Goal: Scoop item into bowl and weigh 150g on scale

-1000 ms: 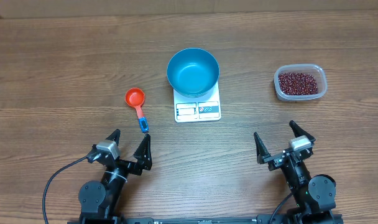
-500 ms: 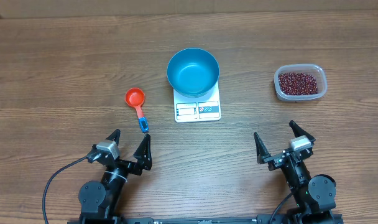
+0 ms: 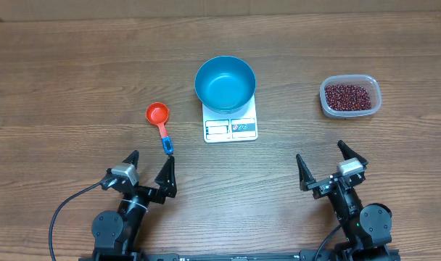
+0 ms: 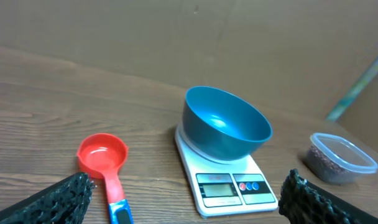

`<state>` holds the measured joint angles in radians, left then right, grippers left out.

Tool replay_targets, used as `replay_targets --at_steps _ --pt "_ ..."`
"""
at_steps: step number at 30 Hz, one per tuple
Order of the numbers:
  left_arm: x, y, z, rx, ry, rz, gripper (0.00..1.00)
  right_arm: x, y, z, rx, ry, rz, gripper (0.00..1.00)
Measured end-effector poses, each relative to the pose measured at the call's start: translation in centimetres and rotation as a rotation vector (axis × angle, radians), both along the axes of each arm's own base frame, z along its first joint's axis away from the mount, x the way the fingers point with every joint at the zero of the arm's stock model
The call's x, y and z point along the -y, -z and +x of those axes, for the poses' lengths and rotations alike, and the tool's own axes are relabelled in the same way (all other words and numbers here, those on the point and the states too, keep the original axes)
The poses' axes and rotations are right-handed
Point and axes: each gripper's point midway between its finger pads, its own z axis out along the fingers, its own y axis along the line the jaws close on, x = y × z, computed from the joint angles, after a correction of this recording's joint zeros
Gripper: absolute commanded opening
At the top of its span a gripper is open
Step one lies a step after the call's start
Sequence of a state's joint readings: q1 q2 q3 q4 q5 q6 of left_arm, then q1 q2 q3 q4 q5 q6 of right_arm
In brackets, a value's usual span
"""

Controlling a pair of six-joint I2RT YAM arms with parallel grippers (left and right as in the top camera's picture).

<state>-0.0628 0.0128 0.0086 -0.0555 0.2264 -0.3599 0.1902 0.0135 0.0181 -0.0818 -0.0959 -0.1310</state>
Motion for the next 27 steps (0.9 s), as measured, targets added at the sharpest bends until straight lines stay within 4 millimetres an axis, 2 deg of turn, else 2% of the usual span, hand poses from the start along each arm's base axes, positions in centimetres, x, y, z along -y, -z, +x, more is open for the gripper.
replay_targets --at_steps 12,17,23,27 --pt "-0.7 0.0 0.2 0.001 -0.039 0.002 1.00 0.0 0.0 0.0 0.000 0.000 0.000 1.00" --pt "0.2 -0.6 0.0 0.020 0.013 -0.012 1.00 0.0 0.0 0.0 0.000 0.000 0.000 1.00" --pt "0.8 0.2 -1.1 -0.106 0.052 -0.021 1.00 0.0 0.0 0.0 0.000 0.000 0.000 1.00" --pt "0.3 -3.1 -1.9 -0.163 0.027 0.022 1.00 0.0 0.0 0.0 0.000 0.000 0.000 1.00"
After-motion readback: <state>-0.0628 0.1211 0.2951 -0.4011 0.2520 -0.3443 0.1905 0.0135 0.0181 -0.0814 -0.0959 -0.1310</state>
